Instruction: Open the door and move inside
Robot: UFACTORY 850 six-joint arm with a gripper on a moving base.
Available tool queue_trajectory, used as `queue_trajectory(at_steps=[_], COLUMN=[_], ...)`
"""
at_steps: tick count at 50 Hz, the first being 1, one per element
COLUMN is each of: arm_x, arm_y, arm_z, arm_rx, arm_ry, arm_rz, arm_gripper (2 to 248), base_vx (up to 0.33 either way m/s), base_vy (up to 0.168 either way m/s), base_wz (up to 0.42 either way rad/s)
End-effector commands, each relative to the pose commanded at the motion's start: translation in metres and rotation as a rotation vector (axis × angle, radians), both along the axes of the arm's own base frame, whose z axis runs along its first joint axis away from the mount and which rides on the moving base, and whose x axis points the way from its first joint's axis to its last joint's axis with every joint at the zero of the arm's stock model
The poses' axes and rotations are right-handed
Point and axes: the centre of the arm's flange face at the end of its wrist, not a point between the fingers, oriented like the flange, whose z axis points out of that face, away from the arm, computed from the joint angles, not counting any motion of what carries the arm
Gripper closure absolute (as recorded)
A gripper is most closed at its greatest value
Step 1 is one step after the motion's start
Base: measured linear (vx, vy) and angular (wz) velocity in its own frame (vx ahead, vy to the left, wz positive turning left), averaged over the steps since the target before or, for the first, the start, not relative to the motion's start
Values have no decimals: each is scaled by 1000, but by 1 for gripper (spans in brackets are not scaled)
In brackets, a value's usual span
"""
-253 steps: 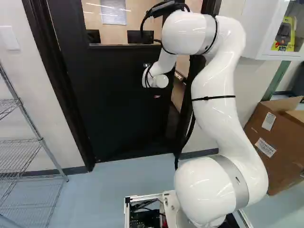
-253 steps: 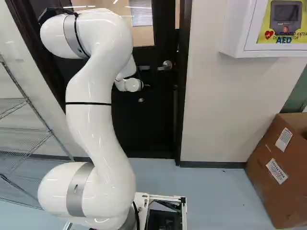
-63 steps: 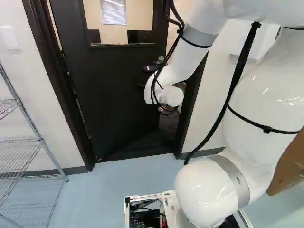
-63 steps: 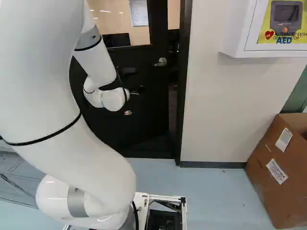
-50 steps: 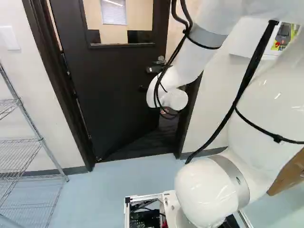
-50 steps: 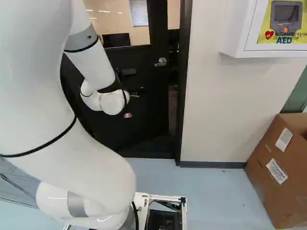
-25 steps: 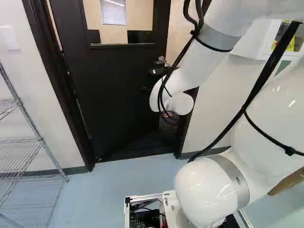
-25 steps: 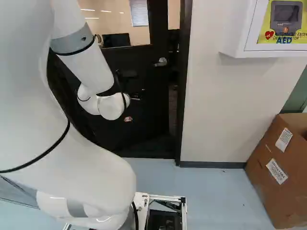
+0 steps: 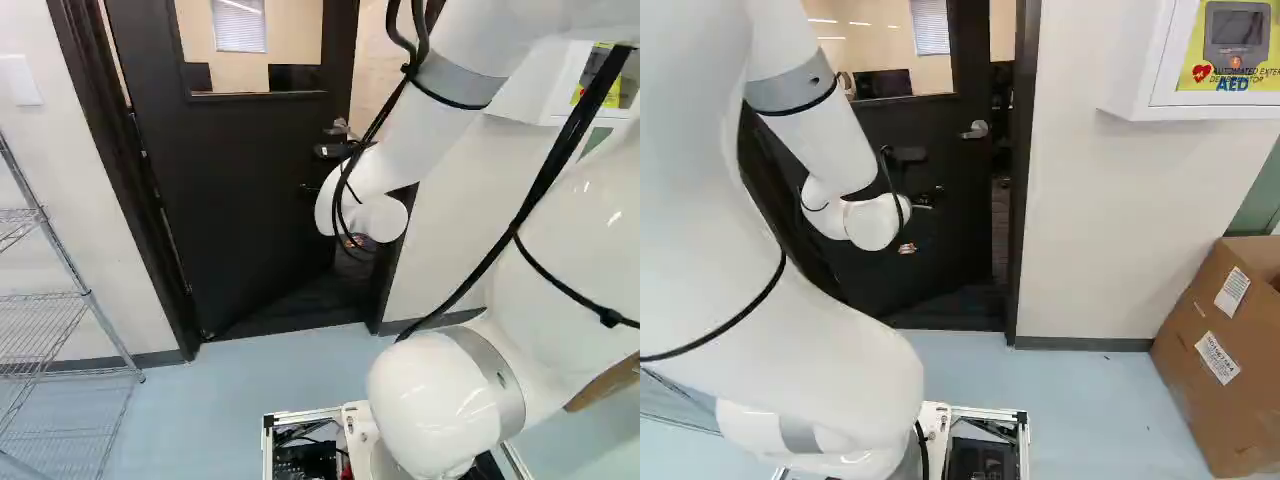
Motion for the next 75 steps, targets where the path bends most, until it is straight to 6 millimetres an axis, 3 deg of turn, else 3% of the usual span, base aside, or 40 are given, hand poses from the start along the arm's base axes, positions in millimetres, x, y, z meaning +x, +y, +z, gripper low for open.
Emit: queue_trajectory(at_steps=[75], arm_x=[0], arm_y=[0], arm_z=[0], arm_rx=[0], arm_ry=[0], arm_rz=[0], arm_gripper=[3], base_vx=[34], base_vy=[11], base_wz=[45])
